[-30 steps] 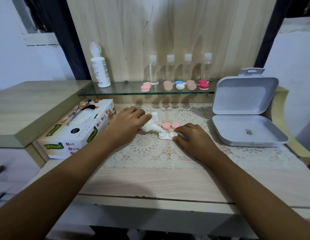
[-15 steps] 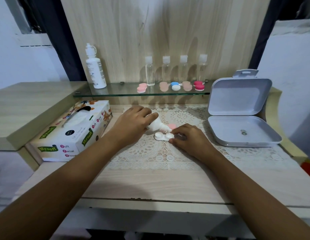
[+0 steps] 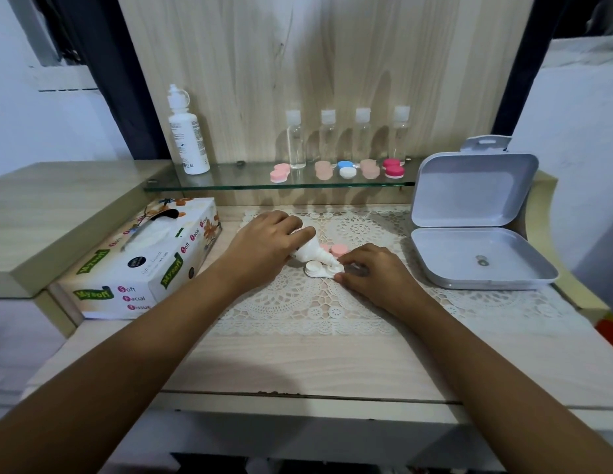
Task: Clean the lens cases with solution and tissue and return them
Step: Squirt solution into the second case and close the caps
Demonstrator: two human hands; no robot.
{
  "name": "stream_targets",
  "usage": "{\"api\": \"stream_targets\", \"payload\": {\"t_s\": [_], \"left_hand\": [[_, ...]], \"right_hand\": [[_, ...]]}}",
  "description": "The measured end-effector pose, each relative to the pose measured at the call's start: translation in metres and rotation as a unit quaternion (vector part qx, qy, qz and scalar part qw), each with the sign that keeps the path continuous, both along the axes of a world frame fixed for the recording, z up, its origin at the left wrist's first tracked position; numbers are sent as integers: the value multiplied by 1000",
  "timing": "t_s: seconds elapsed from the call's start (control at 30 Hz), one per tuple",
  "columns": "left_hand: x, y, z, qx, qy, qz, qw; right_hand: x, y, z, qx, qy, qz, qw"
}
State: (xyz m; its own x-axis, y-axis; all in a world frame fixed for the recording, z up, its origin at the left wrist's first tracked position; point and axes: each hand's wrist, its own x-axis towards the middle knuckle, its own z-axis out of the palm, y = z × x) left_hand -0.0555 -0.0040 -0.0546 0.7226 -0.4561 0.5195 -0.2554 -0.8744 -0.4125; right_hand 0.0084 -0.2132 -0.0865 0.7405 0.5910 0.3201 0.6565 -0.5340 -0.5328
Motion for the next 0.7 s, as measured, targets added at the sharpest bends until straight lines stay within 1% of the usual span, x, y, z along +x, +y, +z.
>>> {"api": "stream_targets", "payload": {"t_s": [0.7], "left_hand": [[-1,1,2,-11,18,12,1000]], "right_hand": [[1,0,-2,-3,-3,4,1000]]}}
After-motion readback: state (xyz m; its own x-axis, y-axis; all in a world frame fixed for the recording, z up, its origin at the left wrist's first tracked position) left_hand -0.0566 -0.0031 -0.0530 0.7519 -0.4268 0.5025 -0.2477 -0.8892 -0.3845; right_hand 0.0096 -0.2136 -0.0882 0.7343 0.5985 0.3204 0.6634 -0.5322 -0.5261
